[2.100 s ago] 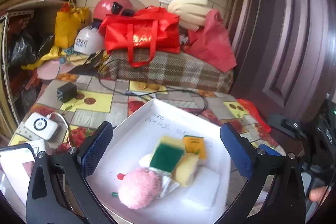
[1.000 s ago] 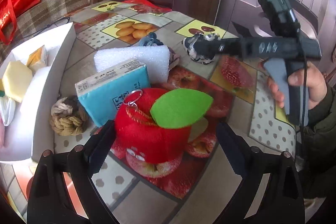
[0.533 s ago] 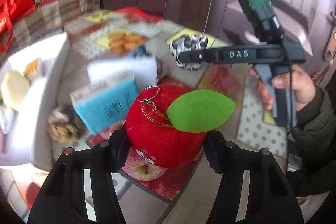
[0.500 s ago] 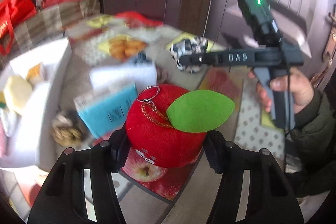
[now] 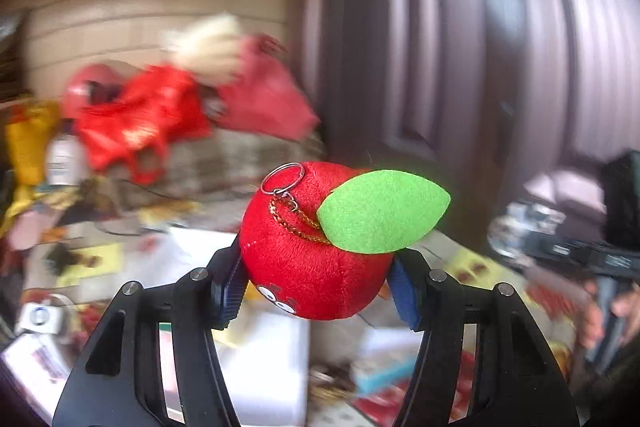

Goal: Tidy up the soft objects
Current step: 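Grasp red plush apple with left tool while right tool grasps black-white cloth, then carry apple and cloth over the white box and open both tools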

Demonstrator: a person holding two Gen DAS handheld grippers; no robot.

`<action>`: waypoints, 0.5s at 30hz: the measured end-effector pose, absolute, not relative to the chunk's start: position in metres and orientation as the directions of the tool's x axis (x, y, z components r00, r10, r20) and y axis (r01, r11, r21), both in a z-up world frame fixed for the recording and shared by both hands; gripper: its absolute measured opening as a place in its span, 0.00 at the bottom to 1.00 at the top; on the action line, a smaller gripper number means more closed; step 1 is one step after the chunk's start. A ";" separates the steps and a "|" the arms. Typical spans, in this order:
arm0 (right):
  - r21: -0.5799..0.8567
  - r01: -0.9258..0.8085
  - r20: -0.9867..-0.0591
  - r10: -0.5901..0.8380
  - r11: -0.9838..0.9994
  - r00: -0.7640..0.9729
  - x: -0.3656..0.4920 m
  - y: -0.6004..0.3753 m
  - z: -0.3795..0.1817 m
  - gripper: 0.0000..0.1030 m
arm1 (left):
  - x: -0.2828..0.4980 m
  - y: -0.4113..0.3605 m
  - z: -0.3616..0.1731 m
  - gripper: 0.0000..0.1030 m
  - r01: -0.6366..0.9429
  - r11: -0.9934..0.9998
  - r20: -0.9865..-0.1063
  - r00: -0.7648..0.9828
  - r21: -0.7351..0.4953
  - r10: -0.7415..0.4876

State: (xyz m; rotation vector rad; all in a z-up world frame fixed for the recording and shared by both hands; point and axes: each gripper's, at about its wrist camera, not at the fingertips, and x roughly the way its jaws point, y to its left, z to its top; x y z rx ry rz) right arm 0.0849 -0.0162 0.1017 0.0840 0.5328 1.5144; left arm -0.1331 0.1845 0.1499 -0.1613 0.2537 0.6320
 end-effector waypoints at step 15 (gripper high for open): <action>0.334 -0.935 -0.123 0.978 -0.119 -0.169 0.020 0.026 0.165 0.40 | -0.183 0.236 0.141 0.59 -0.740 0.659 -0.293 0.665 -0.136 0.687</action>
